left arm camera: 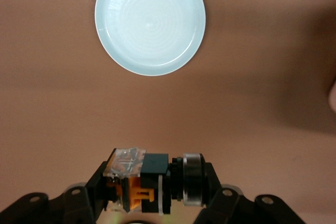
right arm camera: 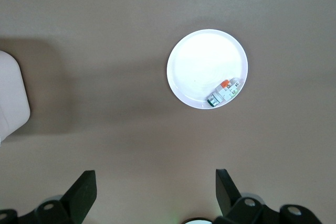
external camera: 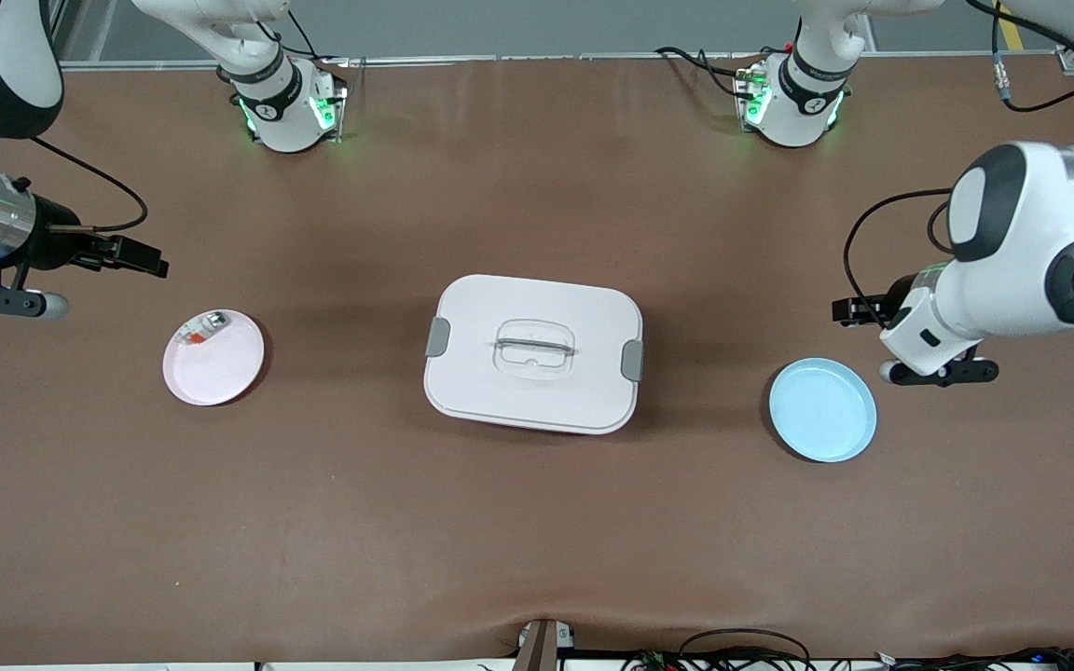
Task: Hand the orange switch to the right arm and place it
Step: 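Lift the switch with the left gripper while the right gripper rises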
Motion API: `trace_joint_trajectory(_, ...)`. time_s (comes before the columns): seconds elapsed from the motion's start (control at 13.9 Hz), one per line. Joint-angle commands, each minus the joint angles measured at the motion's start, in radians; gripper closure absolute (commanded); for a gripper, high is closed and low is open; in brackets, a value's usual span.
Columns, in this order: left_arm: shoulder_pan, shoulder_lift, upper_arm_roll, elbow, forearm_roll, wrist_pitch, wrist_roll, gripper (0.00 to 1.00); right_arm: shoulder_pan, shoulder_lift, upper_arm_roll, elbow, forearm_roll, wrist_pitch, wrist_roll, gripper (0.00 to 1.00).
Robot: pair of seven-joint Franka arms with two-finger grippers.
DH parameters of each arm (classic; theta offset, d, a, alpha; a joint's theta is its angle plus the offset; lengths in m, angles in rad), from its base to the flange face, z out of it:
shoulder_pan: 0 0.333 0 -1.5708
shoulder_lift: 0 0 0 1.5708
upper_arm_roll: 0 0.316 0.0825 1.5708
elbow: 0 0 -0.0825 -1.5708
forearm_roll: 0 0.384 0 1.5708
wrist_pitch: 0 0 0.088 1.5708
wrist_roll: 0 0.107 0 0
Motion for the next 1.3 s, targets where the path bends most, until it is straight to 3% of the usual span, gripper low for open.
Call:
trace_joint_trajectory(0.0, 0.003, 0.014, -0.021, 0.145, -0.106, -0.107, -0.113, 0.67, -0.001, 0.011, 0.001, 0.019, 0.002, -0.014, -0.008, 0.00)
trace_joint_trajectory(0.14, 0.003, 0.013, -0.021, 0.205, -0.215, -0.140, -0.230, 0.67, -0.007, 0.011, 0.001, 0.019, 0.008, -0.026, -0.008, 0.00)
trace_joint_trajectory(0.43, 0.004, -0.062, -0.054, 0.209, -0.355, -0.148, -0.489, 0.67, -0.013, 0.017, -0.001, 0.018, 0.016, -0.028, -0.008, 0.00)
trace_joint_trajectory(0.5, 0.003, -0.079, -0.058, 0.209, -0.396, -0.148, -0.541, 0.67, -0.010, 0.015, -0.001, 0.018, 0.045, -0.029, -0.005, 0.00)
trace_joint_trajectory(0.65, 0.001, -0.105, -0.072, 0.209, -0.463, -0.148, -0.594, 0.68, -0.025, 0.015, -0.002, 0.018, 0.187, -0.032, -0.008, 0.00)
trace_joint_trajectory(0.94, 0.001, -0.130, -0.142, 0.207, -0.560, -0.120, -0.768, 0.68, 0.017, 0.012, 0.001, 0.021, 0.332, -0.026, -0.008, 0.00)
trace_joint_trajectory(1.08, 0.001, -0.130, -0.173, 0.207, -0.606, -0.048, -0.897, 0.68, 0.062, 0.012, 0.002, 0.019, 0.430, 0.004, -0.007, 0.00)
trace_joint_trajectory(1.22, -0.003, -0.119, -0.215, 0.206, -0.626, 0.062, -1.073, 0.68, 0.122, 0.012, 0.002, 0.019, 0.458, 0.075, 0.007, 0.00)
